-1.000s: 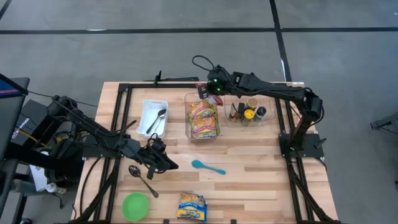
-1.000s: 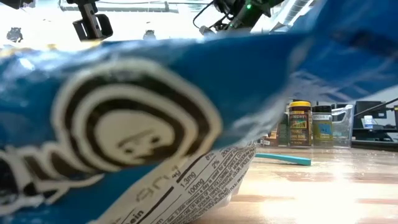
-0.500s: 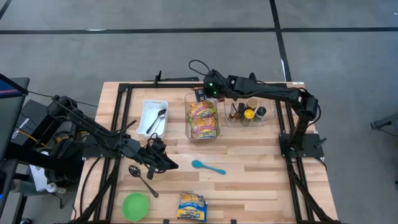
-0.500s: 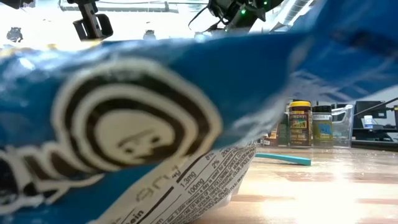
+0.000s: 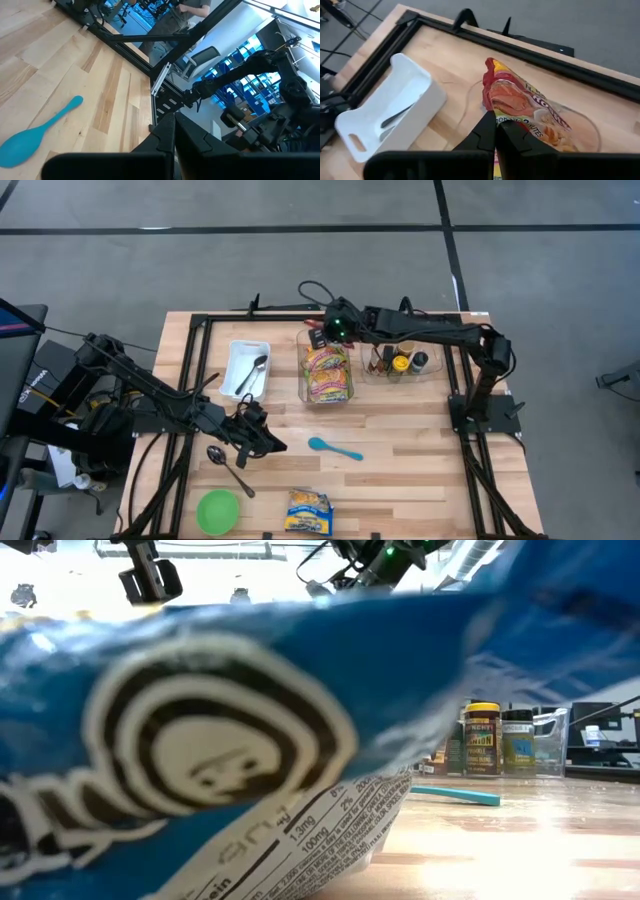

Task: Pick & Place Food Item
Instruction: Put the red noodle pack into the left transparent bin

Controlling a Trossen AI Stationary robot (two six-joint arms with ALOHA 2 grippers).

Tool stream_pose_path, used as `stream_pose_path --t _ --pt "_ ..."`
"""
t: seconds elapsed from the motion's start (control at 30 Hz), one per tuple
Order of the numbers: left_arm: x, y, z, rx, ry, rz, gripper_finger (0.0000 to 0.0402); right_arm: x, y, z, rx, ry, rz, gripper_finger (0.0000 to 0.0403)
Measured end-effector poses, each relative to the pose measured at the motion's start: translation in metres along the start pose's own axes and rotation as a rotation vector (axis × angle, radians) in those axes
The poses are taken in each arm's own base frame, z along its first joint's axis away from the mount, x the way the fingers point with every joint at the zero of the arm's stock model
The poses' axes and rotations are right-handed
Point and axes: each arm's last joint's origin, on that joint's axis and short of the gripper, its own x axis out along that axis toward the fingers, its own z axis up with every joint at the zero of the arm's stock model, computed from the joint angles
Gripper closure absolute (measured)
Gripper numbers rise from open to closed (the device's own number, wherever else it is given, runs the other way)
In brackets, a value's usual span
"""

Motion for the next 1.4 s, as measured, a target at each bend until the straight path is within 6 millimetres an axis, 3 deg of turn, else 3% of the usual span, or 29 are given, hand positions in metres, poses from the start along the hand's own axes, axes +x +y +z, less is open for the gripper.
stream_pose_path --t 0.57,1.03,1.4 --pt "0.000 0.000 0.000 -0.001 0.001 -0.004 0.0402 0.012 0.016 -0.021 0.031 0.093 0.062 0.0401" --pt "0.000 0.000 0.000 -0.001 0.000 -0.004 0.0402 0.008 0.024 -0.029 0.059 0.219 0.183 0.0311" --pt "0.000 0.000 0.000 -0.001 -0.003 -0.001 0.0402 0.006 0.021 -0.025 -0.044 0.341 0.365 0.0323"
